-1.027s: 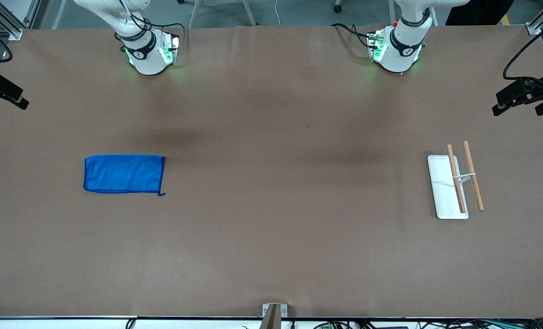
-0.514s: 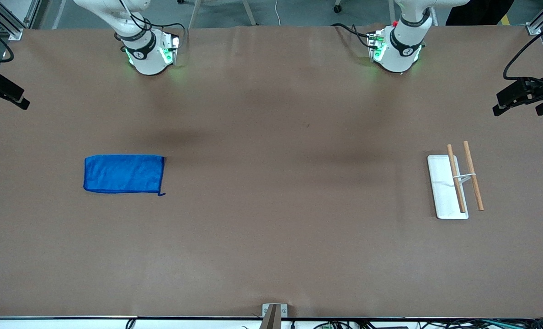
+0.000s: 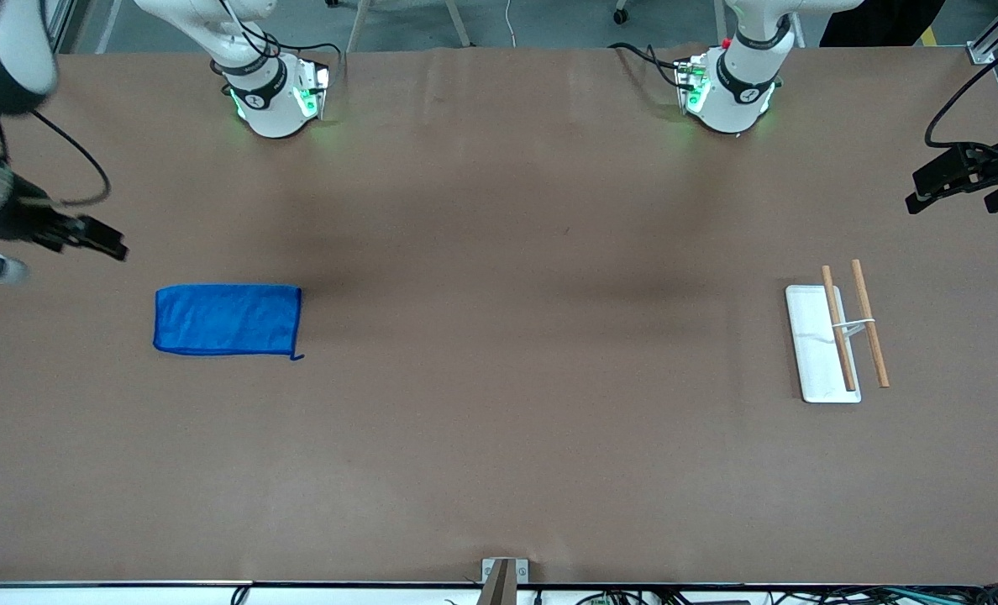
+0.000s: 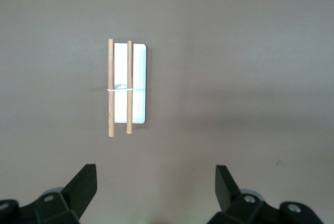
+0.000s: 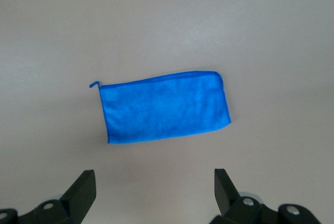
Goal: Right arm passes towel to left arm to hang
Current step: 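Reach the right gripper down to the edge of the blue towel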
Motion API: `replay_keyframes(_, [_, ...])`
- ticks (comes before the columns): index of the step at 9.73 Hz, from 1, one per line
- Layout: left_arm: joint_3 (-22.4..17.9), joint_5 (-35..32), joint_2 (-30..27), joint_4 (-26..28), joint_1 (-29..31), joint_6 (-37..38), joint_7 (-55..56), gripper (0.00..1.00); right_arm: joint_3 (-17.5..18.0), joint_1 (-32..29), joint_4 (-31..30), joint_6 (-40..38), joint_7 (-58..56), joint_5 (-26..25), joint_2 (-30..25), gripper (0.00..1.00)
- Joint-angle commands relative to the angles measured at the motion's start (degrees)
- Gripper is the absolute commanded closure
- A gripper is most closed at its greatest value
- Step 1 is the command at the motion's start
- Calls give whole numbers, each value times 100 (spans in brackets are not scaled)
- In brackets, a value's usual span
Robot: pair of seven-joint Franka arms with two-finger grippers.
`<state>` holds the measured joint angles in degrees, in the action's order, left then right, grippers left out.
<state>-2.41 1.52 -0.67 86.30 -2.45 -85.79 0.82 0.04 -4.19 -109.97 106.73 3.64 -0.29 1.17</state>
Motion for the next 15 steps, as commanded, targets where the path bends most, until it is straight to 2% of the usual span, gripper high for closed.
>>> replay_keyframes(1, [21,-47,102,53,-19,10,-55,0,-39,-46,-540,1116,-353,-6,706,0])
replay_keyframes(3, [21,-47,128,62,-45,10,-64,0,-74,-178,-1042,2391,-731,-6,1260,0])
replay_keyframes(5, [30,-47,164,62,-63,1,-64,0,-66,-249,-1140,3262,-1066,12,2024,0])
replay_keyframes(7, [48,-29,164,80,-72,10,-64,0,-75,-249,-1622,4098,-1207,12,2132,0])
replay_keyframes(14, [91,-20,155,88,-46,18,-64,0,-83,-275,-1958,4111,-1269,29,2133,0])
replay_keyframes(15, [100,-20,155,106,-45,18,-64,0,-83,-284,-1958,4137,-1278,29,2142,9])
